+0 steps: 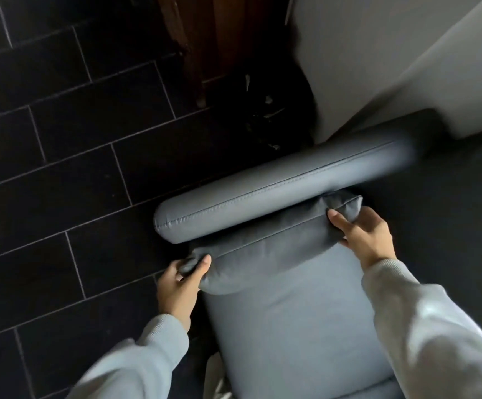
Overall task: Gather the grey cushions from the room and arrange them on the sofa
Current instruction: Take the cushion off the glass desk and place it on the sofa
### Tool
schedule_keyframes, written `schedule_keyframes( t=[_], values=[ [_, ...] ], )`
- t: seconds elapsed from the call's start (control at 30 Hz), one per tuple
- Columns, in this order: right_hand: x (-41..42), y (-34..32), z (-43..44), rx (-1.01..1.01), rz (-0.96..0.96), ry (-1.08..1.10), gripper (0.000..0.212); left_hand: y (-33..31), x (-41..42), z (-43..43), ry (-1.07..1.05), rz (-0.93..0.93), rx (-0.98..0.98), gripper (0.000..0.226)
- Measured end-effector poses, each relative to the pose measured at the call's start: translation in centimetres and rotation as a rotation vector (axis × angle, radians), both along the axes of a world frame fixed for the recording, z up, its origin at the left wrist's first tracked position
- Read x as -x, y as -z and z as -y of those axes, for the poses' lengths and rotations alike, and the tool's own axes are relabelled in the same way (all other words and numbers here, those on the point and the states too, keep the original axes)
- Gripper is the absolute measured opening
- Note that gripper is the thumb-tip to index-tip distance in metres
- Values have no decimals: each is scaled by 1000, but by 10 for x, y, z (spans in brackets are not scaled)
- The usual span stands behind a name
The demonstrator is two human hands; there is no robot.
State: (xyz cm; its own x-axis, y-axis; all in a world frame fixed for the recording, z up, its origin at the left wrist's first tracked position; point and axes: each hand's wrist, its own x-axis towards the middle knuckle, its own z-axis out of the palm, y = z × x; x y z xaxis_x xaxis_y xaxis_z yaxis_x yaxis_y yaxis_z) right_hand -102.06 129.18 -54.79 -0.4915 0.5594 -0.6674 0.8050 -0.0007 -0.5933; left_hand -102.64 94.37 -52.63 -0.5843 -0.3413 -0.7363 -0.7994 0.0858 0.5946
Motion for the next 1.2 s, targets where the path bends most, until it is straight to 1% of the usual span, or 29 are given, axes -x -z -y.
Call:
schedule_keyframes(
  t=[0.07, 0.17, 0.27, 0.33, 0.4, 0.43, 0.5, 0.53, 0.6, 0.67, 0.73, 0.8, 0.9, 0.97, 1.03, 1.1, 1.2],
  values=[
    [10, 5, 2, -14, -34, -2, 58, 4, 14, -3, -50, -34, 26, 20],
    [11, 3, 8, -63, -40, -57, 44, 12, 21, 1, -105, -37, 41, 12],
    [-1, 3, 9, -106, -41, -93, 43, 17, 10, 2, -103, -51, 55, 13],
    [0, 5, 12, -142, -24, -130, 52, 21, 13, 0, -95, -64, 79, 13],
    [9, 8, 17, -154, 23, -176, 68, 27, 21, -3, -73, -77, 102, 16],
    [12, 8, 19, -131, 46, -189, 75, 29, 23, -4, -57, -84, 122, 18],
    [15, 2, 22, -21, 45, -171, 93, 26, 26, -6, -7, -90, 146, 21],
    [12, -3, 26, 27, 30, -161, 105, 21, 26, -4, 36, -76, 148, 27],
    [3, -16, 43, 44, -6, -171, 123, 8, 26, 9, 220, -22, 187, 53],
    [-11, -29, 74, -105, -15, -274, 125, -11, 25, 34, 456, 20, 286, 76],
    [-25, -48, 118, -263, 59, -424, 121, -38, 22, 65, 667, 28, 412, 85],
    [-30, -73, 171, -346, 192, -582, 115, -70, 21, 101, 852, 36, 563, 88],
    [-6, -123, 260, -474, 295, -812, 99, -132, 28, 168, 964, 21, 717, 87],
    [28, -169, 330, -499, 263, -922, 91, -180, 35, 223, 970, 4, 799, 87],
    [63, -223, 411, -512, 158, -1039, 88, -232, 39, 288, 913, -26, 871, 90],
    [95, -281, 497, -546, 39, -1148, 88, -282, 42, 359, 829, -33, 925, 94],
    [116, -362, 626, -607, -89, -1266, 90, -349, 35, 465, 738, -27, 989, 96]
  ],
)
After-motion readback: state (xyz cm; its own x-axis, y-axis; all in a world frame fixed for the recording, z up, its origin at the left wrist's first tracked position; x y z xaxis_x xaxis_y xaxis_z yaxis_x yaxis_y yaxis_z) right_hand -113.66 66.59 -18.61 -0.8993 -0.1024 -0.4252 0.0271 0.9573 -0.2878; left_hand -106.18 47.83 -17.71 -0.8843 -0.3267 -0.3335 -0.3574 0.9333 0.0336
